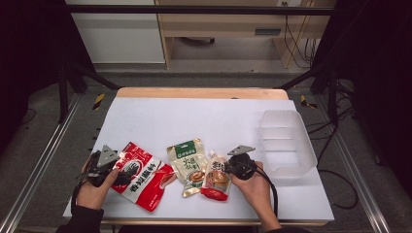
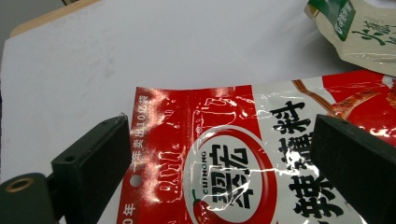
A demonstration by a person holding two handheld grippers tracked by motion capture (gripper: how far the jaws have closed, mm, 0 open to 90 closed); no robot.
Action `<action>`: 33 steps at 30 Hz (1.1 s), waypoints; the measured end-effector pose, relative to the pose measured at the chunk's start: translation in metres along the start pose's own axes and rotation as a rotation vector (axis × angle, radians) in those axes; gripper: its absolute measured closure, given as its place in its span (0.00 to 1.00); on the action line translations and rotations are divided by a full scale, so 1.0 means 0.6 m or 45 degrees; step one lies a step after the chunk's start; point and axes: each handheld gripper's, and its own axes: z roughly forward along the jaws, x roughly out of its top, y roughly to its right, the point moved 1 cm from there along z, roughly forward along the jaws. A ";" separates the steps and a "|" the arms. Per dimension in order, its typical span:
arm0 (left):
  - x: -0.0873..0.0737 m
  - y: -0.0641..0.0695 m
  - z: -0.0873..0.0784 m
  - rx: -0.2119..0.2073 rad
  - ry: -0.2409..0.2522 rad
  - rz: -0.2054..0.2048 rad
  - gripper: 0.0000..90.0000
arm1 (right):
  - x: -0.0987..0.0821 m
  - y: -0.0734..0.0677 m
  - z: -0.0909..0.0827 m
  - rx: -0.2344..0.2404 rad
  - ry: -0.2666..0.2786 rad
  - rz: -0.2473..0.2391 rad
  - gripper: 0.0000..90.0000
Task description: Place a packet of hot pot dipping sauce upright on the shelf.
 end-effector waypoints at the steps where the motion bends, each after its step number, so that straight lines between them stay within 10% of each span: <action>1: 0.000 0.002 -0.001 0.001 0.005 -0.002 0.06 | 0.000 0.000 0.000 0.000 0.000 0.000 0.88; 18: 0.009 0.011 -0.013 -0.077 0.092 0.013 0.07 | 0.019 -0.018 -0.070 0.042 0.177 -0.143 1.00; 33: 0.028 0.032 -0.018 -0.225 0.077 0.100 0.08 | 0.063 -0.064 -0.163 0.286 0.365 -0.359 1.00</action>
